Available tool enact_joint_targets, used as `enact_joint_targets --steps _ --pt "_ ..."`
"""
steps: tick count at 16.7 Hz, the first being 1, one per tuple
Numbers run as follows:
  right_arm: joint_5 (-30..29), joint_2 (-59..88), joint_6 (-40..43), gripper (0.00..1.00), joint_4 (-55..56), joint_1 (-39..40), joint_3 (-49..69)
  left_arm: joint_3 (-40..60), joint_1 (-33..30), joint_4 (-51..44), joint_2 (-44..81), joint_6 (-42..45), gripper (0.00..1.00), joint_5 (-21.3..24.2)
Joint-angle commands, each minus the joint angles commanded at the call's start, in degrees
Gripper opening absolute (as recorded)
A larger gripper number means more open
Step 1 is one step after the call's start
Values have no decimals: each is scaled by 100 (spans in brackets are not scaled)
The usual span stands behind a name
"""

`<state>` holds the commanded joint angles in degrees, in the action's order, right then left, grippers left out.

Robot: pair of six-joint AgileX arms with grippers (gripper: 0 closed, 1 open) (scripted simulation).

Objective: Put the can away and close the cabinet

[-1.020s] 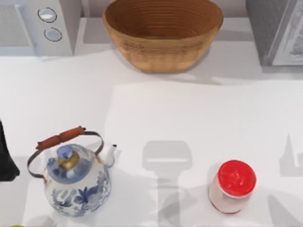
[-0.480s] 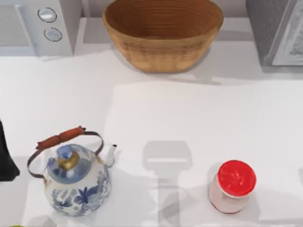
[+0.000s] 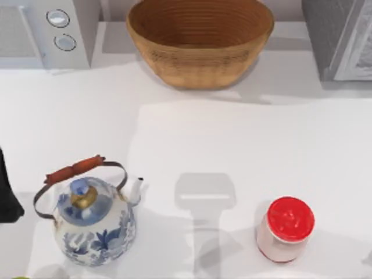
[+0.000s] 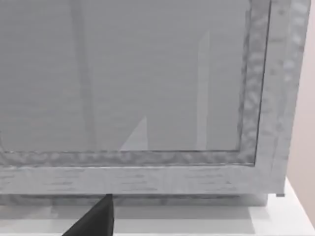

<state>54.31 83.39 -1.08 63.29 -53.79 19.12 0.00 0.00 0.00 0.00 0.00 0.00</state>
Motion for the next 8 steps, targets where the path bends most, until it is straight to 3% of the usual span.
enact_joint_targets --steps 3,8 --pt "329 486 -13 100 475 -425 167 0 0 0 0 0 100 0" --pt "375 550 -15 100 549 -493 193 0 0 0 0 0 100 0"
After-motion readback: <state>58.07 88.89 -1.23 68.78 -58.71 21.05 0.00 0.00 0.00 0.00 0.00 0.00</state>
